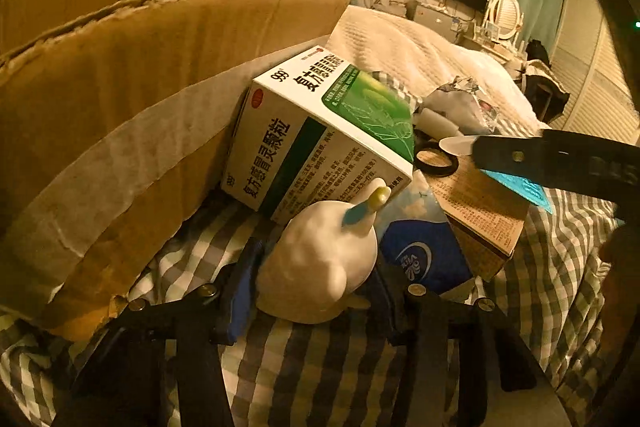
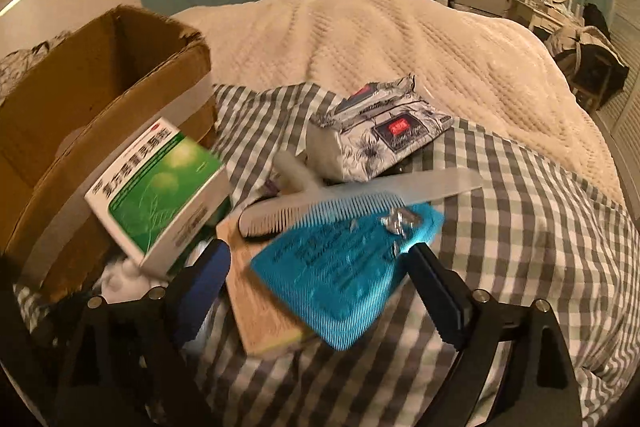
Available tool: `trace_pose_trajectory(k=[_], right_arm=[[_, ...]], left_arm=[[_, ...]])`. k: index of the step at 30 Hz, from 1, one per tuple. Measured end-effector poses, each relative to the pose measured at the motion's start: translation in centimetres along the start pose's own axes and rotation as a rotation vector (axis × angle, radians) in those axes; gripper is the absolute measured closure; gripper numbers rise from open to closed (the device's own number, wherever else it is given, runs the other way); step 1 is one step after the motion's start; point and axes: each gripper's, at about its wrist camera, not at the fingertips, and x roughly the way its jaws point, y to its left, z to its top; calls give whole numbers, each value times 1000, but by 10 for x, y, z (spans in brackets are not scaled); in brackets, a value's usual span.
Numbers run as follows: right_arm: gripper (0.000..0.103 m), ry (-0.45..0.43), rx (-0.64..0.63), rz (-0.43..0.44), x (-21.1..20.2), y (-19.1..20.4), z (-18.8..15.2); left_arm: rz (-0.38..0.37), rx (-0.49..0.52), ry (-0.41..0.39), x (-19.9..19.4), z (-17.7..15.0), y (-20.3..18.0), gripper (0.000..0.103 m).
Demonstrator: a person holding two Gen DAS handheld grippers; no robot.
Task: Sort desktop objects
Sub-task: 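Grasp the white rabbit figurine with the left tool while the right tool grasps the silver foil tray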
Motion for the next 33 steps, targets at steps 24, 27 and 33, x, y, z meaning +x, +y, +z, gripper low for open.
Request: trace_pose_trajectory(k=[24, 27, 33], right_arm=[[97, 78, 11, 44, -72, -30, -46], [97, 60, 15, 51, -77, -31, -51], [29, 18, 124, 83, -77, -49, -49]], left_arm=[[-52, 39, -65, -73, -9, -15, 53], [-53, 24, -67, -76, -8, -11, 53], [-45, 0, -60, -74, -7, -5, 53]])
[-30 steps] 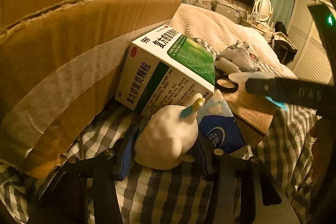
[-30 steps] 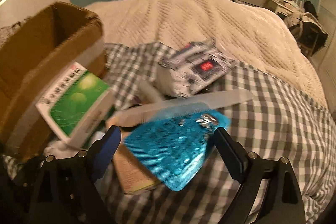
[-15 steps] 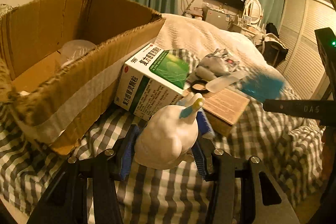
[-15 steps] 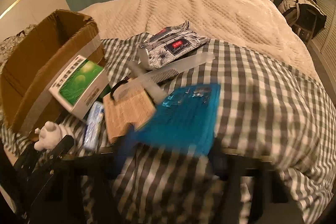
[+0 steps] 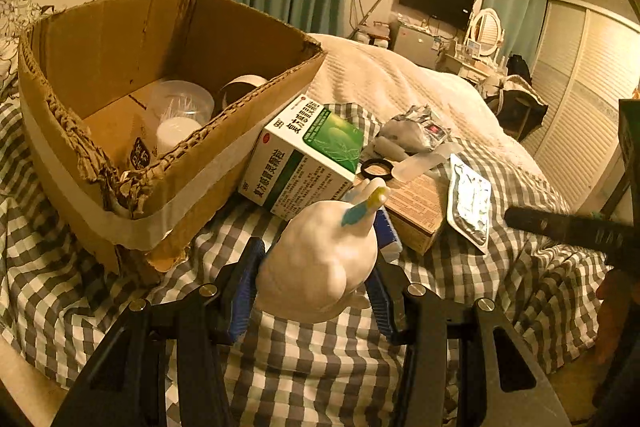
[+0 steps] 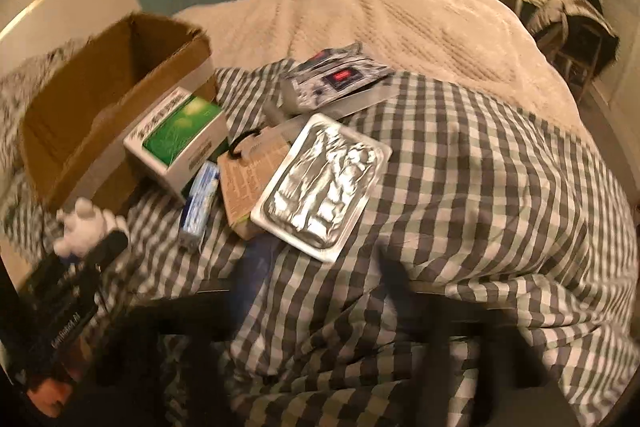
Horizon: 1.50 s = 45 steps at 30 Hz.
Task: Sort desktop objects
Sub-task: 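Grasp the white rabbit figurine with the left tool while the right tool grasps the silver foil tray, then carry the rabbit and foil tray over the cardboard box and open both tools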
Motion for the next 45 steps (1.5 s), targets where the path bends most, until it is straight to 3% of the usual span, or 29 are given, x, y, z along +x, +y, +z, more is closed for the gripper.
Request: trace_pose_trajectory(k=[5, 8, 10, 14, 19, 28, 37, 41, 45], right_arm=[[29, 42, 143, 68, 27, -12, 11], [29, 85, 297, 145, 53, -22, 18], [29, 90, 323, 140, 65, -22, 23], [29, 91, 249, 70, 81, -14, 27], [32, 75, 172, 44, 78, -5, 25], [32, -8, -7, -28, 20, 18, 13], [32, -119, -158, 57, -71, 68, 12], [32, -145, -205, 113, -92, 94, 24], [32, -176, -265, 169, -100, 130, 46]], left_arm=[[10, -1, 25, 17, -1, 1, 53], [19, 10, 34, 26, -1, -1, 53], [24, 23, 40, 32, -2, -2, 53], [29, 47, 55, 46, -4, -5, 53], [32, 59, 61, 50, -6, -6, 53], [-6, 84, -55, -3, 5, -15, 53], [-77, 40, -198, -79, 41, -9, 53], [-22, 26, -275, -108, 76, 14, 53], [17, -38, -303, -122, 110, 53, 53]])
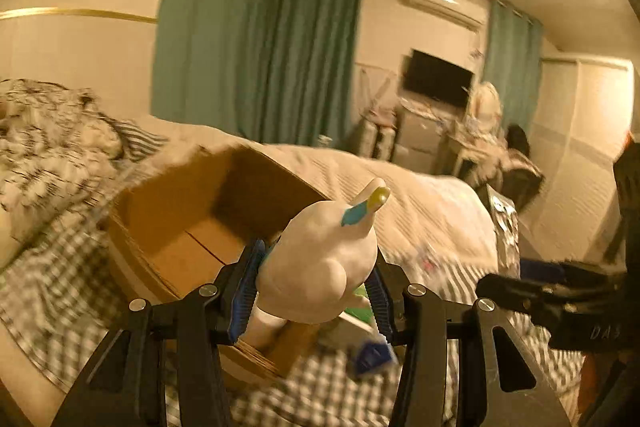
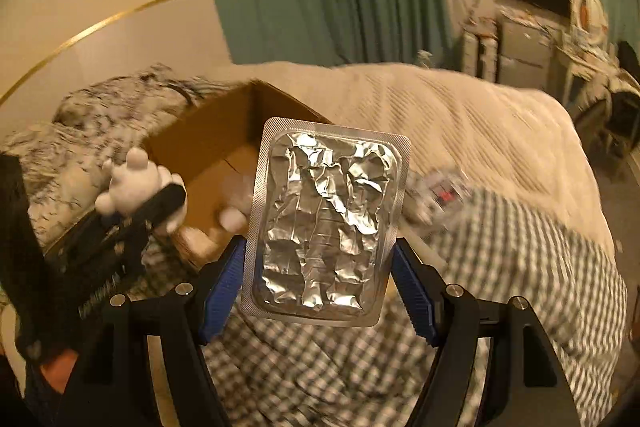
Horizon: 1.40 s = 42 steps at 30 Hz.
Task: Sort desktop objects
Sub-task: 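Carry the rabbit and foil tray over the cardboard box and open both tools, then grasp the blue tissue pack with the left tool while the right tool grasps the tan printed box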
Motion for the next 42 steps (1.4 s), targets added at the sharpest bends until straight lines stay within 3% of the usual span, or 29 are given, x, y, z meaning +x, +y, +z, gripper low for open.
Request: trace_pose_trajectory(k=[6, 9, 13, 14, 15, 16, 17, 20, 25, 31, 35, 39, 42], right_arm=[[32, 2, -29, 89, 57, 34, 42], [32, 44, 15, 148, 96, 42, 52], [30, 54, 40, 163, 132, 45, 62], [30, 45, 53, 166, 139, 45, 65], [27, 45, 60, 169, 144, 44, 66], [17, 47, 66, 169, 148, 43, 68], [14, 39, 79, 160, 149, 40, 69], [13, 31, 94, 153, 143, 31, 68], [13, 20, 93, 120, 111, 9, 56], [13, 1, 47, 25, 43, -30, 24], [13, 10, 10, -61, 15, -63, -7], [13, 24, 44, -68, 12, -92, -32], [13, 43, 40, -59, 20, -112, -45]], left_arm=[[107, -17, 20, 30, 20, 52, 53], [89, -63, 52, 52, 15, 69, 53], [86, -89, 103, 79, 7, 76, 50], [92, -84, 115, 83, 5, 76, 47], [101, -76, 122, 86, 3, 75, 32], [106, -70, 123, 87, 1, 74, 14], [103, -59, 111, 86, 0, 72, 11], [135, -36, 105, 82, 0, 61, 8], [123, -46, 111, 65, -4, 49, 8], [34, 7, 144, 32, -24, 3, 8], [-28, 54, 201, 29, -53, -38, 8], [-87, 80, 318, 50, -92, -76, 8], [-68, 92, 375, 76, -115, -87, 8]])
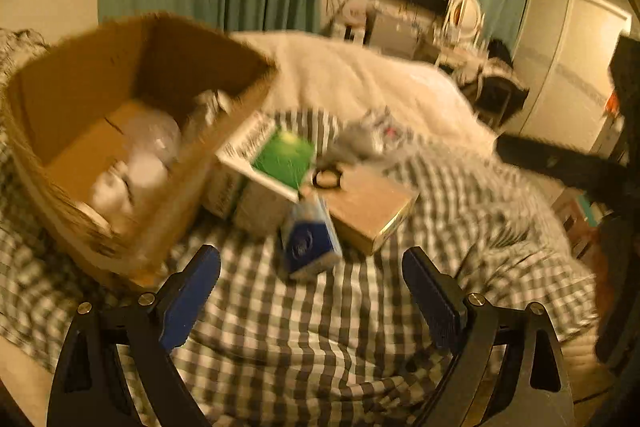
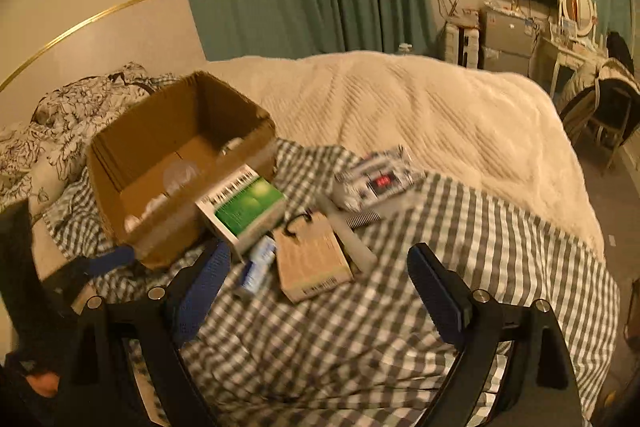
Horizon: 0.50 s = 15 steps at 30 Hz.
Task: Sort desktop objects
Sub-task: 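Grasp the blue tissue pack with the left tool while the right tool grasps the tan printed box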
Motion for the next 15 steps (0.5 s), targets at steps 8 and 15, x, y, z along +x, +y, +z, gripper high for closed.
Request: trace_pose_trajectory(k=[8, 15], right_arm=[[13, 75, -37, 13, 37, -28, -9], [13, 113, -35, 19, 54, -34, -10]], left_arm=[[-10, -33, 75, 64, -5, 5, 8], [-19, -48, 116, 110, -1, 14, 20]])
